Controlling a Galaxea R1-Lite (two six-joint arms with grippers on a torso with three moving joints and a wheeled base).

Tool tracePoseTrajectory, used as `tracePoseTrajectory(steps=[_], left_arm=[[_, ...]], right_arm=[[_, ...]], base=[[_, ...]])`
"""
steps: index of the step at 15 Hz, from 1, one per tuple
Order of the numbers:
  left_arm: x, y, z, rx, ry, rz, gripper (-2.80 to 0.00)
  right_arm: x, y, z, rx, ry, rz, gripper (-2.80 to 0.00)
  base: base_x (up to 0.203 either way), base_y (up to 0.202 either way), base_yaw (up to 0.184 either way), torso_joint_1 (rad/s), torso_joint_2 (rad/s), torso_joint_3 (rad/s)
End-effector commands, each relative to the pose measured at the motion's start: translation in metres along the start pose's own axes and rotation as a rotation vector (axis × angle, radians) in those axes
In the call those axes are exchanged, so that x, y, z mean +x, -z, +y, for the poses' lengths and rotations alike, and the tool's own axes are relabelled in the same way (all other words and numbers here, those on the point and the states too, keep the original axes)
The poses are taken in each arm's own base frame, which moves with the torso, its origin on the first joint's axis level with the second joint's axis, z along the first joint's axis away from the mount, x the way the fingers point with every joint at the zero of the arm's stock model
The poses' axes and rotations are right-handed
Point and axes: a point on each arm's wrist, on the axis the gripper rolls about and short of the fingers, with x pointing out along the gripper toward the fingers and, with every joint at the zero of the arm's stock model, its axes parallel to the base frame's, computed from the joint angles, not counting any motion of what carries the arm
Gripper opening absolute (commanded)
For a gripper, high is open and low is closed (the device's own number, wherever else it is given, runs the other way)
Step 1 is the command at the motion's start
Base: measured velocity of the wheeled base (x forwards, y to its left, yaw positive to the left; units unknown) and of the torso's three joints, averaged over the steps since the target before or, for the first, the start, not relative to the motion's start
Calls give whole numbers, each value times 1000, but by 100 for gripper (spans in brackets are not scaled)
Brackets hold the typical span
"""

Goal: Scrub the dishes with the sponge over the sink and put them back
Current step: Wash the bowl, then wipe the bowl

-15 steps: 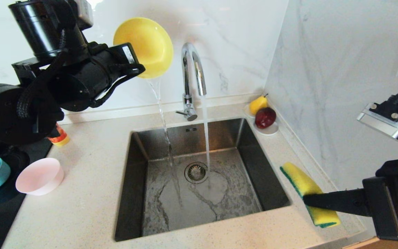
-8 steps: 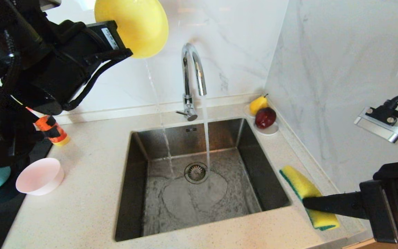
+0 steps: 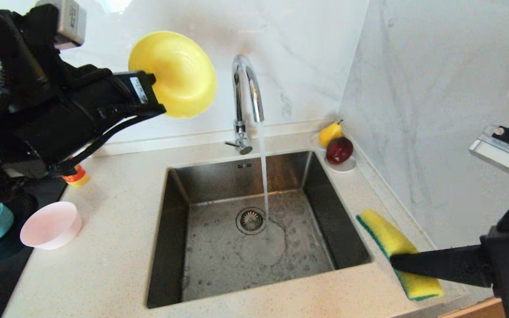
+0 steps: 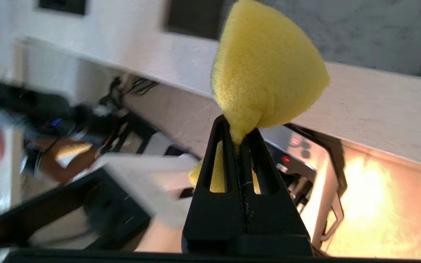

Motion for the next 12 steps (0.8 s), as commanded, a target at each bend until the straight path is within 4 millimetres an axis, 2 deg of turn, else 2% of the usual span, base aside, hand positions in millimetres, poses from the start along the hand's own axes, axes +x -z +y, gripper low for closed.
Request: tracePoseTrajectory(steps=[1,3,6,9,12], left_arm=[[-31,5,7,4,19,240,-280],[-50,22,9,-12,83,376,-280],[-65,46,-13,26,156,458,-280],[-53,57,-32,46,105,406,-280],[-44,78,-55,63,85,388,-280]], right_arm=[[-6,-1,5,-11,-31,-12,-280],[-7,-3,12,-34,-73,-3,-280],[-9,-2,23,-96,-161,27,-280],[4,-6,28,-99,-165,47,-280],[17,-13,33,-98,-162,57,-280]], base=[[0,0,0,0,0,0],[0,0,0,0,0,0],[0,0,0,0,0,0],[0,0,0,0,0,0],[0,0,0,0,0,0]])
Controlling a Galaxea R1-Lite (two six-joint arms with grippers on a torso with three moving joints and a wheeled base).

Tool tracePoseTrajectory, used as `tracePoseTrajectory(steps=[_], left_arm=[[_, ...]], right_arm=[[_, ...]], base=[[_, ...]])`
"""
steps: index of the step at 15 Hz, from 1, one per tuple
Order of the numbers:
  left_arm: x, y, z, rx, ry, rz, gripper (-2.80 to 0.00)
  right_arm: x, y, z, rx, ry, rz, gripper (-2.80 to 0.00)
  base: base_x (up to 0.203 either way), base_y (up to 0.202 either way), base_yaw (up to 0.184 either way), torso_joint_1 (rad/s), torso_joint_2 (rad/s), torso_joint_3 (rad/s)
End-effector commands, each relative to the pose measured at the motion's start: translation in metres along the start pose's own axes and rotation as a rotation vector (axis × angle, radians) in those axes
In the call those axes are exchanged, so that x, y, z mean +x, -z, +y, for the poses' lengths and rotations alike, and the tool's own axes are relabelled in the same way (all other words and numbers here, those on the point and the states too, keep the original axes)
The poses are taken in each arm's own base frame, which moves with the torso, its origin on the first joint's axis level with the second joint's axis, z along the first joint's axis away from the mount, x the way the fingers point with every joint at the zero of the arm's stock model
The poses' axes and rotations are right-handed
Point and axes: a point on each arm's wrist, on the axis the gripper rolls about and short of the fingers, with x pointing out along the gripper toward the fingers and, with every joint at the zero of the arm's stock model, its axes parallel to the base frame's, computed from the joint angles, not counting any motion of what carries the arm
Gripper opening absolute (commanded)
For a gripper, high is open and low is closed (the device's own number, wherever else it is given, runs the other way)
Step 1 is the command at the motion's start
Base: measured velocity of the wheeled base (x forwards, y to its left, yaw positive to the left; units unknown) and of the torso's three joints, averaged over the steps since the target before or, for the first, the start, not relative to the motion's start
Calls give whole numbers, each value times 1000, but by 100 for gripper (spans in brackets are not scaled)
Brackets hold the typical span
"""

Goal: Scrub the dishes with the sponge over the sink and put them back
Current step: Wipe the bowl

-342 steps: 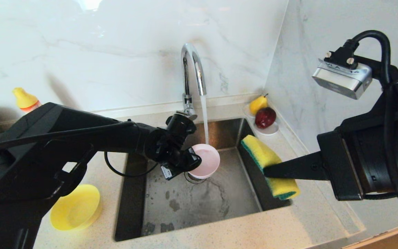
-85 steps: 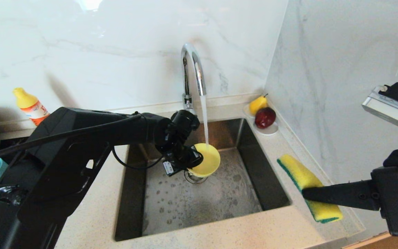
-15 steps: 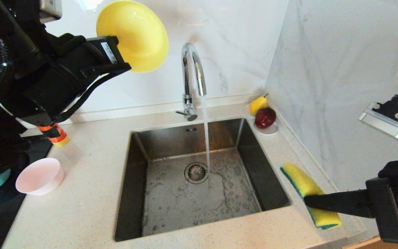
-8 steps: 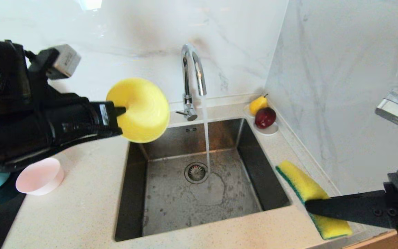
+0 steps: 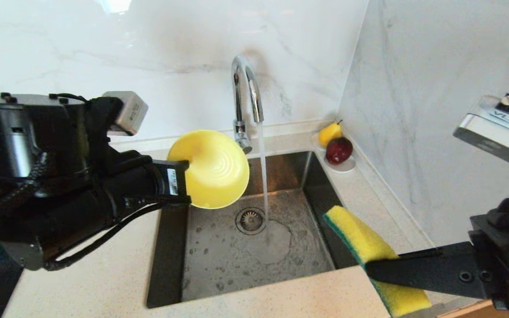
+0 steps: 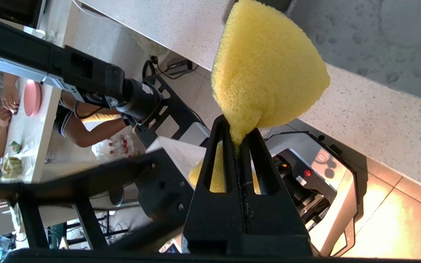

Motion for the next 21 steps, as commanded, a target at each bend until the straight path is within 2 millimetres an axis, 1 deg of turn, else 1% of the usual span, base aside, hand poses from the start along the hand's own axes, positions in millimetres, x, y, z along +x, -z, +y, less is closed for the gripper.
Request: tracePoseTrajectory(steps=[1,3,5,8,9,11,13,17,21], left_arm=[[20,23,-21,33,-21,53,-280],[22,34,-37,39,-7,34,-280],[23,36,-45,33,-7,5,-280],[26,40,-47,41,-16,13,-280],[26,40,-48,41,-14,12,-280],[30,40,-51,43,-26,10,-280],[35,41,-53,34,-48,-4,-280],[35,39,-53,16,-47,-29,-280],[33,39,-53,10,-38,-31,-280]], right_arm=[[19,-6,0,9,13,32,-280],[33,-15,3,13,4,43,-280],[45,-21,5,17,-6,59,-280],[64,-21,4,29,-3,102,-280],[67,-21,3,32,0,110,-280],[67,-23,5,29,-4,102,-280],[76,-25,5,32,-1,114,-280],[98,-23,0,40,21,153,-280],[117,-33,-7,51,34,124,-280]], base=[[0,0,0,0,0,0],[0,0,0,0,0,0],[0,0,0,0,0,0],[0,0,0,0,0,0],[0,0,0,0,0,0],[0,0,0,0,0,0],[0,0,0,0,0,0],[0,0,0,0,0,0],[0,0,0,0,0,0]])
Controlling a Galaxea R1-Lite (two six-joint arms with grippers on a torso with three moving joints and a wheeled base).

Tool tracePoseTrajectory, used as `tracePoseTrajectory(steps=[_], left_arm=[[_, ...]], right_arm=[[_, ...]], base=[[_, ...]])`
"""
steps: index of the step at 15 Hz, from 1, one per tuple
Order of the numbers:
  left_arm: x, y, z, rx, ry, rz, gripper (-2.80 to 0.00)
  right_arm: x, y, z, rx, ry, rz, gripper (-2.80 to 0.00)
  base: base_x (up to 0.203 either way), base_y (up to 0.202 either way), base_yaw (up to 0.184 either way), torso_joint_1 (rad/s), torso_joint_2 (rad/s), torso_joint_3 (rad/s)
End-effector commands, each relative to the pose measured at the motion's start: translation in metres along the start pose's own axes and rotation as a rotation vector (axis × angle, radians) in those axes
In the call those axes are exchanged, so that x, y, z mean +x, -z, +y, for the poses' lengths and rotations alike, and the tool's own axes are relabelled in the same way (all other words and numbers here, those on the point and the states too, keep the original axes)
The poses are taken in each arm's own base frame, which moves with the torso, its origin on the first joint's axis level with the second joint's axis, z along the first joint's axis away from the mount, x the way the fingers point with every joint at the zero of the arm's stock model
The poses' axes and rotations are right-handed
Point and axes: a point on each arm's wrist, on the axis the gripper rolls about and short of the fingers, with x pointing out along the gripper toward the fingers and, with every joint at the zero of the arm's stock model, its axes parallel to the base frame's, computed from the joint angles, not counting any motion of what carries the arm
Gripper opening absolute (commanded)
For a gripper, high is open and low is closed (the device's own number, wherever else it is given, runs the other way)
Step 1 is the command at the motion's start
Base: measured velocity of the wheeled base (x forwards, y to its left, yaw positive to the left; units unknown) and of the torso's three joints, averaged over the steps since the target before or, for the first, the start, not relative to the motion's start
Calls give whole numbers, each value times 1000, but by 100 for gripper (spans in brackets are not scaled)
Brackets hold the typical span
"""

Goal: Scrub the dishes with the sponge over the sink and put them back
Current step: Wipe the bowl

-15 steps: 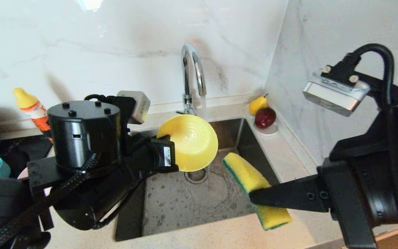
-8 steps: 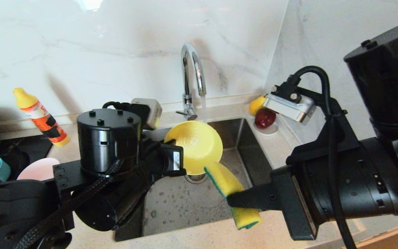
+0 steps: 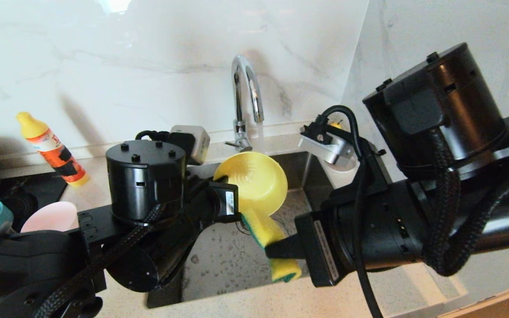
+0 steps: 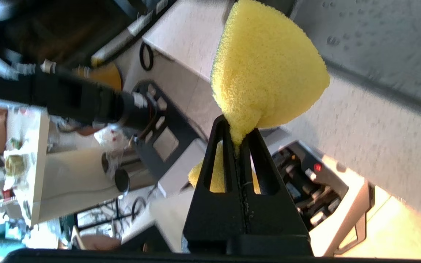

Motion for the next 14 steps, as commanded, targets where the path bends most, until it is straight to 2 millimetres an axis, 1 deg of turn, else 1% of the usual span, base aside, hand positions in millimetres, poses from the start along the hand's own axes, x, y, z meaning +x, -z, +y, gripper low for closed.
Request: tracePoseTrajectory(steps=[1,4,7,11,14], left_arm=[[-2,0,-1,-6,5,-3,-280],[-5,1,-2,-6,11,-1,-280],[-11,-1,-5,-11,32,-10,-280],[-15,-1,-7,-6,45,-10,-280],[-18,1,-8,-1,56,-4,-280]], right_arm=[[12,-5,-7,17,19,5,-280],[20,-13,-15,34,41,-3,-280],[23,-24,-24,51,60,-32,-280],[27,-38,-25,56,61,-66,-280],[33,-43,-25,55,63,-73,-280]], base=[[0,0,0,0,0,0],[0,0,0,0,0,0],[0,0,0,0,0,0],[0,0,0,0,0,0],[0,0,0,0,0,0]])
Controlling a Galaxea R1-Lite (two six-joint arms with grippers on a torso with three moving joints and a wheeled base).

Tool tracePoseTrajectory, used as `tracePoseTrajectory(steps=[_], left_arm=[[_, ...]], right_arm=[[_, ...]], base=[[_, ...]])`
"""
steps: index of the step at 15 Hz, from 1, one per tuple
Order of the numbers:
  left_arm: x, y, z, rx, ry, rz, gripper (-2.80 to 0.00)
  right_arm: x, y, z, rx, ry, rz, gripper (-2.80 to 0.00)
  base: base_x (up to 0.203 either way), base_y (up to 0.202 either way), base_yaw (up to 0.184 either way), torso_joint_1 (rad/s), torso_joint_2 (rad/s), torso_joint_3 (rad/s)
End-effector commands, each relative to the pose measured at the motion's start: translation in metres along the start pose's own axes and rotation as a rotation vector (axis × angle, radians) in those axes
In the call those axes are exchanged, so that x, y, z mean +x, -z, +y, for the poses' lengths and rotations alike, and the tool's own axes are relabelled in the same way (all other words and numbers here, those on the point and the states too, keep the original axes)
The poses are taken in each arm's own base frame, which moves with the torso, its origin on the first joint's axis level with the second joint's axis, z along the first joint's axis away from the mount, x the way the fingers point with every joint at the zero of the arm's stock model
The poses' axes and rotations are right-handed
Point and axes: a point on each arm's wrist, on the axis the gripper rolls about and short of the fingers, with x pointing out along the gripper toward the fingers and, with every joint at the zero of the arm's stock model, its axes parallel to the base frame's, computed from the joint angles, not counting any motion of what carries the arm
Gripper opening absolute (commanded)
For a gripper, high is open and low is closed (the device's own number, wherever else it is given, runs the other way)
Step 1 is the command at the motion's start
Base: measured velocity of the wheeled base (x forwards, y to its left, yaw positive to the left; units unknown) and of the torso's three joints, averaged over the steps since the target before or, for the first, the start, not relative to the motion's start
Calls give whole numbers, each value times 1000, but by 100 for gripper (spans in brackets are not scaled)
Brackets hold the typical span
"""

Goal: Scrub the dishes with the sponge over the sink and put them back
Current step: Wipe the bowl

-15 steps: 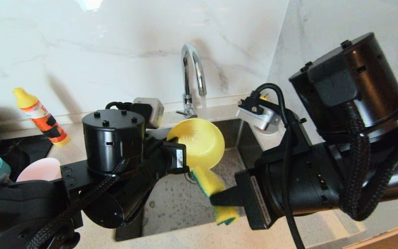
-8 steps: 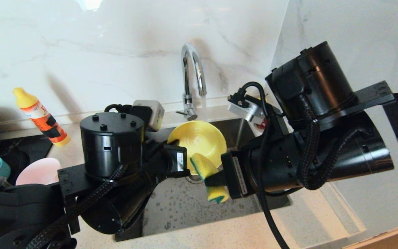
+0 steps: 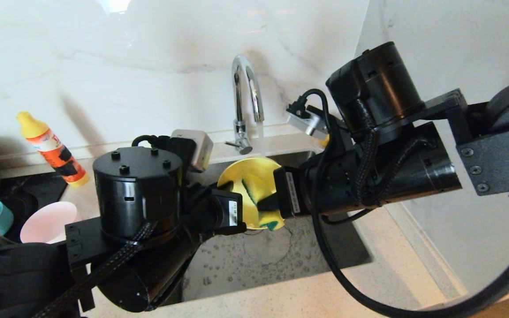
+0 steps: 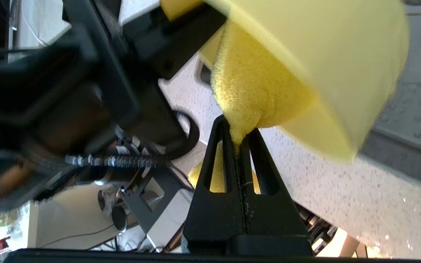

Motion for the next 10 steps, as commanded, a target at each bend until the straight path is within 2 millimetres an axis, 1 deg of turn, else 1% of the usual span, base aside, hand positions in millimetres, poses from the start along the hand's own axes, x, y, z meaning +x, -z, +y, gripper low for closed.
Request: tracePoseTrajectory(steps=[1,4,6,10], left_arm=[[-3,-1,0,-4,3,-7,-280],[-4,0,1,-1,3,-4,-280],[-4,1,1,-2,2,-2,-280],[-3,7,1,8,2,18,-280]], right_arm=[[9,-2,-1,5,5,6,-280],[6,-9,2,2,-3,-21,-280],[-3,-15,5,3,-14,-51,-280],[-15,-21,1,11,-5,-84,-280]], base=[[0,0,0,0,0,0],[0,0,0,0,0,0],[0,0,0,0,0,0],[0,0,0,0,0,0]])
